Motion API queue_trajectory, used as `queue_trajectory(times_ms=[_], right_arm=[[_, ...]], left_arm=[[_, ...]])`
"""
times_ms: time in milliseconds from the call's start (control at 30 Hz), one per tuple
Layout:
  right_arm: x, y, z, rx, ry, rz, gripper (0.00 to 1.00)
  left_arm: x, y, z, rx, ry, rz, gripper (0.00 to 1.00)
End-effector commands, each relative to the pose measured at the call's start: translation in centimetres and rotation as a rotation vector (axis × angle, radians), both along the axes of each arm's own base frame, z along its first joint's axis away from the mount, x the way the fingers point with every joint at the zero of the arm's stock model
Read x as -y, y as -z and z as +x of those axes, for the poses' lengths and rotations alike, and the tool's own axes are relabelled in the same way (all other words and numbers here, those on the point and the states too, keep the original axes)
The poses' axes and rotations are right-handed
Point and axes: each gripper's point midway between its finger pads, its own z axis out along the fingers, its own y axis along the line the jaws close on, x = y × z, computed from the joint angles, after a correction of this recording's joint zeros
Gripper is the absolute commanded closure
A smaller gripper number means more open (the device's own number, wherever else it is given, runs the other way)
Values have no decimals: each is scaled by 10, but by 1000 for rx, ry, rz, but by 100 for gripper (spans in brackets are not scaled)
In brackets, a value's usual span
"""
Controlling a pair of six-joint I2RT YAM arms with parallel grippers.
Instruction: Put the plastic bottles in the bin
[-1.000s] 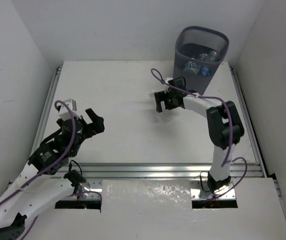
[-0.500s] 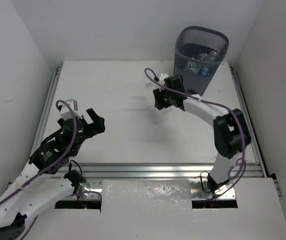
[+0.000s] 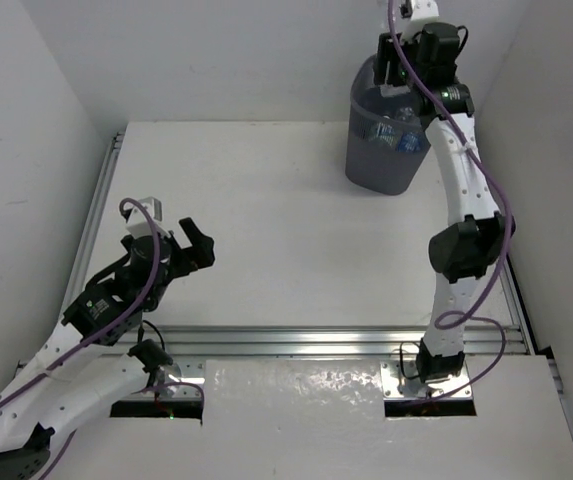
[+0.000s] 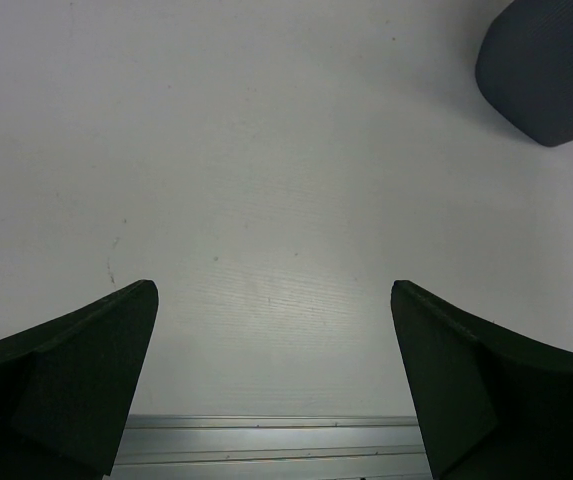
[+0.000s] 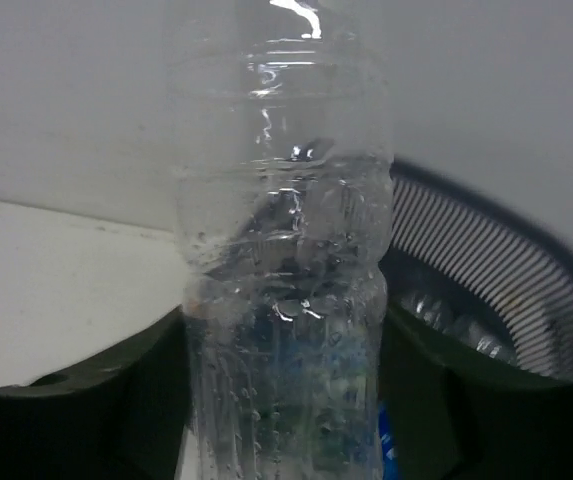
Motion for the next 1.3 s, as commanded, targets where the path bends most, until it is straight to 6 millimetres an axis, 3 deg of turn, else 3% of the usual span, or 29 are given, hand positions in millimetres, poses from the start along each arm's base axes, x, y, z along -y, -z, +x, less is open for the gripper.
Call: queue_trajectory(times_ms=[0, 33, 67, 167, 267, 333, 367, 400, 467, 500, 533, 567, 600, 633, 667, 700, 733, 800, 833, 933, 1100, 1267], right_arm=[[19, 47, 13, -126, 45, 3, 35], [21, 47, 14, -132, 50, 21, 12], [23, 41, 14, -121, 53, 23, 3], [24, 14, 5, -67, 53, 36, 1], [26, -27, -18, 7, 52, 58, 1], [28, -53, -44, 36, 60, 84, 1], [28, -57, -53, 34, 56, 93, 1], [28, -60, -75, 22, 56, 116, 1], [19, -46, -103, -42, 5, 136, 1], [16, 3, -113, -160, 1, 137, 1], [15, -12, -146, -126, -18, 149, 1], [11, 48, -161, -256, -23, 145, 1], [5, 60, -175, -264, -55, 173, 1], [1, 50, -204, -219, -90, 200, 1], [-3, 105, -219, -321, -104, 207, 1], [-14, 114, -231, -319, -176, 224, 1], [-17, 140, -254, -359, -196, 239, 1], [-9, 166, -272, -407, -144, 258, 1], [-6, 191, -289, -439, -123, 267, 1], [4, 227, -314, -443, -93, 244, 1], [26, 250, -336, -478, 12, 186, 1], [41, 236, -347, -426, 71, 160, 1]], left_arm=[[12, -2, 6, 7, 46, 6, 0], [13, 0, 7, 1, 50, 10, 0], [14, 1, 8, -4, 54, 16, 0], [16, 3, 10, -14, 56, 27, 0], [11, 3, 11, -15, 32, 30, 0], [5, 0, 11, -5, 0, 23, 0], [1, -3, 13, 4, -24, 22, 0], [-6, -5, 15, 7, -62, 14, 0], [-16, -11, 17, 21, -117, 17, 0], [-22, -13, 19, 25, -146, 20, 0], [-30, -16, 19, 32, -187, 39, 0], [-33, -21, 20, 35, -205, 47, 0], [-36, -22, 20, 29, -214, 71, 0], [-40, -23, 20, 27, -223, 99, 0], [-42, -26, 21, 26, -230, 126, 0], [-48, -25, 19, 13, -239, 169, 0], [-59, -23, 16, 9, -300, 198, 0], [-67, -24, 14, 23, -353, 182, 0], [-70, -18, 11, 28, -363, 173, 0], [-71, -6, 11, 51, -353, 141, 0], [-76, -6, 10, 93, -356, 137, 0], [-75, 2, 11, 85, -355, 142, 0]])
